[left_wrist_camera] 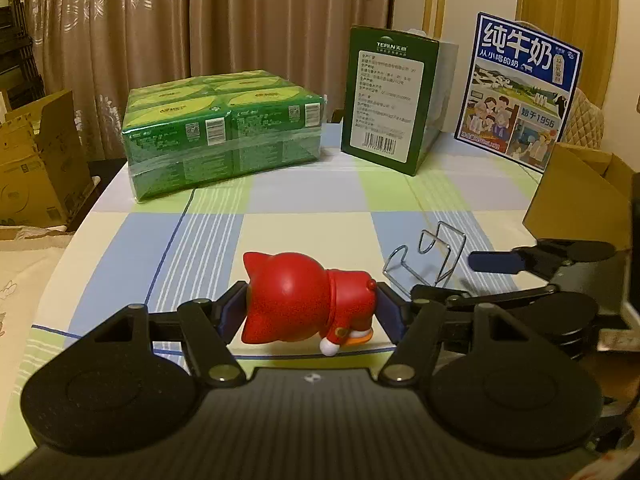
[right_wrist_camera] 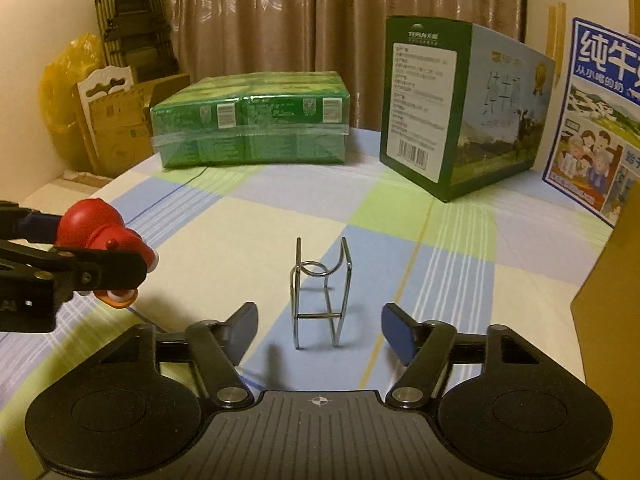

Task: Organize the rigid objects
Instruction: 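Grasp the metal wire holder with the right tool while the left tool holds the toy, then carry the red toy and wire holder over the cardboard box with both tools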

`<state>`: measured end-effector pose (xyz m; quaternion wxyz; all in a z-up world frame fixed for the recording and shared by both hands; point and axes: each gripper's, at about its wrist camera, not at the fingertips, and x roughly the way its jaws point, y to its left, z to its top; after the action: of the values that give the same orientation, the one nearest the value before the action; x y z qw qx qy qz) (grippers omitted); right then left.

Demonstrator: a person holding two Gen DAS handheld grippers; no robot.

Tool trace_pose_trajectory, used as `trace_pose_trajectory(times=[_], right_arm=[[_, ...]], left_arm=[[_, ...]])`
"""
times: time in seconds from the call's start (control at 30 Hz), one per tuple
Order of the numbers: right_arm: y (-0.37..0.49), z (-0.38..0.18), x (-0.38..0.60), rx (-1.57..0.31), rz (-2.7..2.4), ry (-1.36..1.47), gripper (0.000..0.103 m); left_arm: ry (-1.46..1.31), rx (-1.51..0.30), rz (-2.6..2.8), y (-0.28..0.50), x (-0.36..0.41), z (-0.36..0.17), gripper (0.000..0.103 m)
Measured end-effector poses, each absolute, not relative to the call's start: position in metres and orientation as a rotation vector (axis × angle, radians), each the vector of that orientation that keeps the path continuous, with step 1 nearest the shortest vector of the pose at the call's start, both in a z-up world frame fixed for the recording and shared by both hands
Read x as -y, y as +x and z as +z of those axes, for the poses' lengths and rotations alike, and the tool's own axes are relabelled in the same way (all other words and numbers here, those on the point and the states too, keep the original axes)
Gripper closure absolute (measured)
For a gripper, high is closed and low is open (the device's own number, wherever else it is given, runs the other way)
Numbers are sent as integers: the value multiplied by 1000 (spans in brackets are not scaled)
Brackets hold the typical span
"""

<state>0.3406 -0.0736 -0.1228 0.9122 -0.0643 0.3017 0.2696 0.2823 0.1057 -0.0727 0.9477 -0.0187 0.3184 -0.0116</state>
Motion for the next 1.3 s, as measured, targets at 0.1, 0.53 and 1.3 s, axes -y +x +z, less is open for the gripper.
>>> trace_pose_trajectory(times=[0.1,0.53,1.3], right_arm=[[344,-124,71,-630,559,-133,49],[338,-123,69,-648,545,-150,78],[230,-98,146,-679,388,-46,78]], left_arm=[[-48,-644,-27,282,-106,-72,40],[-53,-653,-37,283,-104,-75,40],[-14,-670,-136,272,-73,-79,40]])
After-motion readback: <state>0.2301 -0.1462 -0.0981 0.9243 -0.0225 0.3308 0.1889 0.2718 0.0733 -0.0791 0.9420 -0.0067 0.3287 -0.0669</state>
